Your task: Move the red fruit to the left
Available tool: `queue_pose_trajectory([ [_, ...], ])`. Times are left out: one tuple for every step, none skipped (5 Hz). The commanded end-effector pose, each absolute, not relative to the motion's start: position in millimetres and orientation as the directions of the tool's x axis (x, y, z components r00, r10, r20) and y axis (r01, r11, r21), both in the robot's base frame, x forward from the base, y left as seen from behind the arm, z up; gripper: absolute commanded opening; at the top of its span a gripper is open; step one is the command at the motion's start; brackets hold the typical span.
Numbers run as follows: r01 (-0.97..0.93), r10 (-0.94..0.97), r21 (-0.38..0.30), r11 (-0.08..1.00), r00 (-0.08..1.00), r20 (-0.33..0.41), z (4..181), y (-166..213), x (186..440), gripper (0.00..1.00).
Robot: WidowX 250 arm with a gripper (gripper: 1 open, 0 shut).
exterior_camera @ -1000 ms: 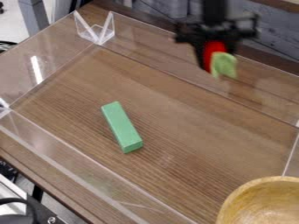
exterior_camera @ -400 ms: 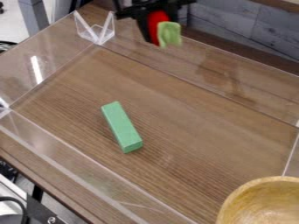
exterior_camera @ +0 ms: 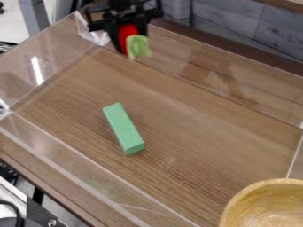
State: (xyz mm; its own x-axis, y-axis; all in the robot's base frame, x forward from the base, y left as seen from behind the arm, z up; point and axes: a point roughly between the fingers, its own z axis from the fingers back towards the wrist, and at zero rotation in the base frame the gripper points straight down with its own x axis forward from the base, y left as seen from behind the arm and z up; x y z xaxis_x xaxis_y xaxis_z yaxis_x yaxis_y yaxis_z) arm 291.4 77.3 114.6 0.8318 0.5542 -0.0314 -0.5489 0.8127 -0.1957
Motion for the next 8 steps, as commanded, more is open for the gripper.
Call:
queue_pose_trajectory([
  [-0.586, 0.597, -0.183, 0.789, 0.802, 0.009, 111.4, 99.6, 290.1, 0.0],
  [-0.643, 0.653, -0.169, 0.747, 0.757, 0.006, 98.0, 117.2, 289.5, 0.0],
  [-0.623, 0.631, -0.159, 0.766, 0.776, 0.002, 86.9, 112.7, 297.4, 0.0],
  [-0.609, 0.616, -0.154, 0.778, 0.788, -0.005, 78.3, 106.6, 305.2, 0.0],
  [-0.657, 0.663, -0.15, 0.739, 0.748, -0.014, 63.4, 101.6, 314.6, 0.0],
  [-0.694, 0.7, -0.148, 0.704, 0.714, -0.019, 50.9, 98.9, 323.6, 0.0],
  [-0.715, 0.72, -0.151, 0.682, 0.693, -0.03, 51.3, 90.1, 333.2, 0.0],
  [-0.739, 0.743, -0.149, 0.657, 0.668, -0.038, 51.1, 83.8, 341.1, 1.0],
])
